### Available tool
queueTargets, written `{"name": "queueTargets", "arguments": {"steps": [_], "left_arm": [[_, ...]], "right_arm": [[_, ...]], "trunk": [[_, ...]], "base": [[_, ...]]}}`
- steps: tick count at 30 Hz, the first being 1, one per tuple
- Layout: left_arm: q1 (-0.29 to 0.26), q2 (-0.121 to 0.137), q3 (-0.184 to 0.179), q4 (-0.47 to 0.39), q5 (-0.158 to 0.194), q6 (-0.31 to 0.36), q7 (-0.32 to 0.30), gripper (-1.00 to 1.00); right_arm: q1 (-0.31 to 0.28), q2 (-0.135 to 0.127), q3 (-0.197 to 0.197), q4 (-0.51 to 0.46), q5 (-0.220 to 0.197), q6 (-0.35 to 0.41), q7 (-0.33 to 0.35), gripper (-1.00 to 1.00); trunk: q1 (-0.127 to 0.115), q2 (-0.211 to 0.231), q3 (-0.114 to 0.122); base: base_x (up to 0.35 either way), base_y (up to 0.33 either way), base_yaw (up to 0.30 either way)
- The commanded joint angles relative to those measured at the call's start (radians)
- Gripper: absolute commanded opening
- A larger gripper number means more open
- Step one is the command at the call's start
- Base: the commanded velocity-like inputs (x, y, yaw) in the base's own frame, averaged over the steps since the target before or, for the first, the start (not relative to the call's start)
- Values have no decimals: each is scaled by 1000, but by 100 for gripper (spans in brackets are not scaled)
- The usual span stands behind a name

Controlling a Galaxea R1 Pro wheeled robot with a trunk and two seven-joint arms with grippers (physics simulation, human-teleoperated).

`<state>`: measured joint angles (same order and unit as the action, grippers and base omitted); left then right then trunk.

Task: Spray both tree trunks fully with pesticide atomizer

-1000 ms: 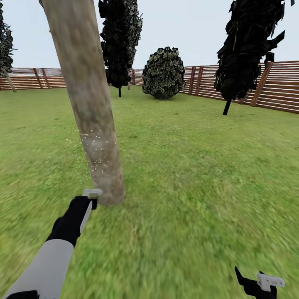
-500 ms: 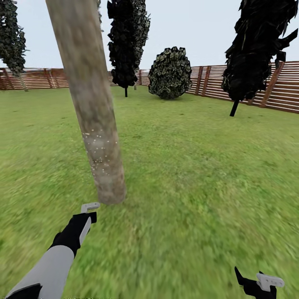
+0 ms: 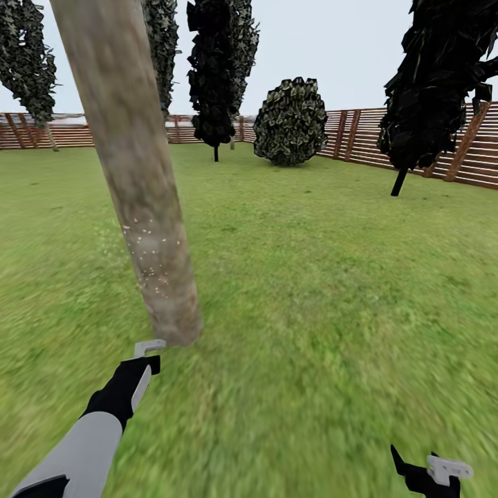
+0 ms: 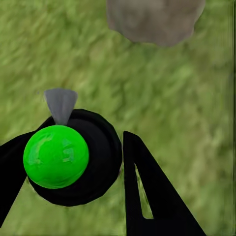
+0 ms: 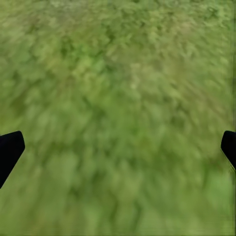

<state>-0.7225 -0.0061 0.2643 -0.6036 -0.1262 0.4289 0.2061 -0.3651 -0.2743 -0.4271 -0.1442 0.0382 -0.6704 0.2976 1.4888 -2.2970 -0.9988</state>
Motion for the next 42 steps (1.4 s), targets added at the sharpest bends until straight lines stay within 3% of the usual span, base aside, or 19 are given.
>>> {"name": "queueTargets", "arguments": {"steps": [1,11,19,33,42], "left_arm": [[1,0,0,0,0,0,-1,-100],[3,0,-2,-5,-1,0,2,-100],[3,0,-2,-10,-1,1,3,-100],[8,0,-2,-13,-1,-1,3,-100],[8,0,-2,-13,-1,-1,3,-100]], "right_arm": [[0,2,0,0,0,0,0,100],[0,9,0,0,0,0,0,100],[0,9,0,0,-1,0,0,100],[0,9,0,0,-1,0,0,100],[0,9,0,0,-1,0,0,100]], "trunk": [[0,0,0],[0,0,0],[0,0,0],[0,0,0],[0,0,0]], "base": [[228,-206,0],[166,-231,110],[4,-274,262],[0,-275,28],[0,-275,252]]}}
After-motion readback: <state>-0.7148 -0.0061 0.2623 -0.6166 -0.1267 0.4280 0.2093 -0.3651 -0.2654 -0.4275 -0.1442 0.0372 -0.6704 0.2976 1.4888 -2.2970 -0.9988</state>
